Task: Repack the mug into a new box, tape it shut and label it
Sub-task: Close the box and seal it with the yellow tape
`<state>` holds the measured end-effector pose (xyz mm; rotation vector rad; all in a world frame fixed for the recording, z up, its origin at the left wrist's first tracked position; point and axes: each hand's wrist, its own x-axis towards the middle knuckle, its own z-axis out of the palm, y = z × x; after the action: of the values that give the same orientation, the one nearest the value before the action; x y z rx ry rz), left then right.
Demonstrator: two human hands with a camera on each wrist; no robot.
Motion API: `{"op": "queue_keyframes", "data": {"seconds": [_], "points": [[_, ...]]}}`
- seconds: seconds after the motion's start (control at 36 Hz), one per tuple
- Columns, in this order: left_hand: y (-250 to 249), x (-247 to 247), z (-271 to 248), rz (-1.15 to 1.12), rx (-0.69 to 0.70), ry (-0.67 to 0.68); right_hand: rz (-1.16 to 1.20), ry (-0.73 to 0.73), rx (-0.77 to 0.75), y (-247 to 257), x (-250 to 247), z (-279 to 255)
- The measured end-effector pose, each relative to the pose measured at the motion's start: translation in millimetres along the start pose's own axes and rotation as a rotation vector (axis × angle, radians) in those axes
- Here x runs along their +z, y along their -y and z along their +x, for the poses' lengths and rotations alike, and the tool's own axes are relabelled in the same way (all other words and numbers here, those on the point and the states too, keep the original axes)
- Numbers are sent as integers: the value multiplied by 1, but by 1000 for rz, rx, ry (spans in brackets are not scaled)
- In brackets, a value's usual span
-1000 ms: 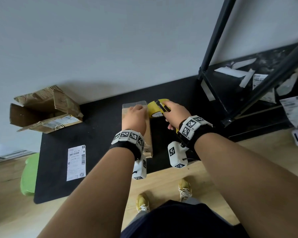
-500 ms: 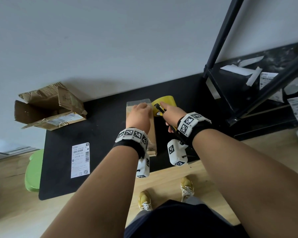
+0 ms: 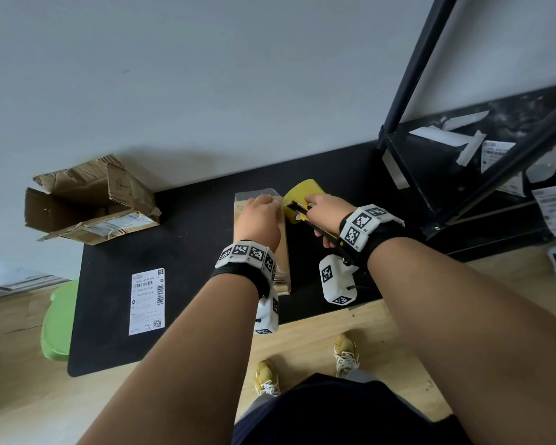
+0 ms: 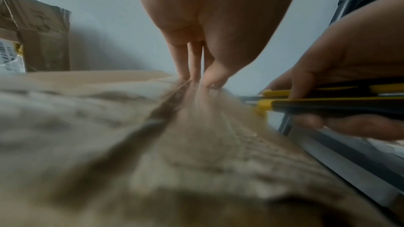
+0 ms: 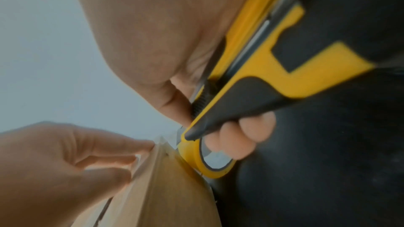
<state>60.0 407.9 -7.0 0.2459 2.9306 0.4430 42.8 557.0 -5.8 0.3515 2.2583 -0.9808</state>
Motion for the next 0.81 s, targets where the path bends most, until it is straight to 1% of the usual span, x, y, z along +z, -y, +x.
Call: {"op": "queue_keyframes", "data": {"seconds": [0.06,0.11,0.28,0.33,0.42,0.53,0.64,0.81], "points": [[-1,0,0,-1,-14,-6,29,-9,0,0,-7,-5],[-2,1,-1,-2,-25,-13,61,-60,-3,-3,-14,-8],[-7,0,-1,-13,-38,-29,38,-337,4,-26,-15,8],[-7,1,-2,-23,-35,-51,28,-371,40,-33,-14,16],[-8,2,-2,-36,-46,-73,9,-349,118,-43,-8,26],[-8,5,0,-32,-61,-107,-100,-321,181,-61,6,34],[-7,9,5,-23,-72,-144,-225,-275,176,-75,20,42],[-4,13,10,-44,-108,-195,-324,-232,175,-80,28,52]]}}
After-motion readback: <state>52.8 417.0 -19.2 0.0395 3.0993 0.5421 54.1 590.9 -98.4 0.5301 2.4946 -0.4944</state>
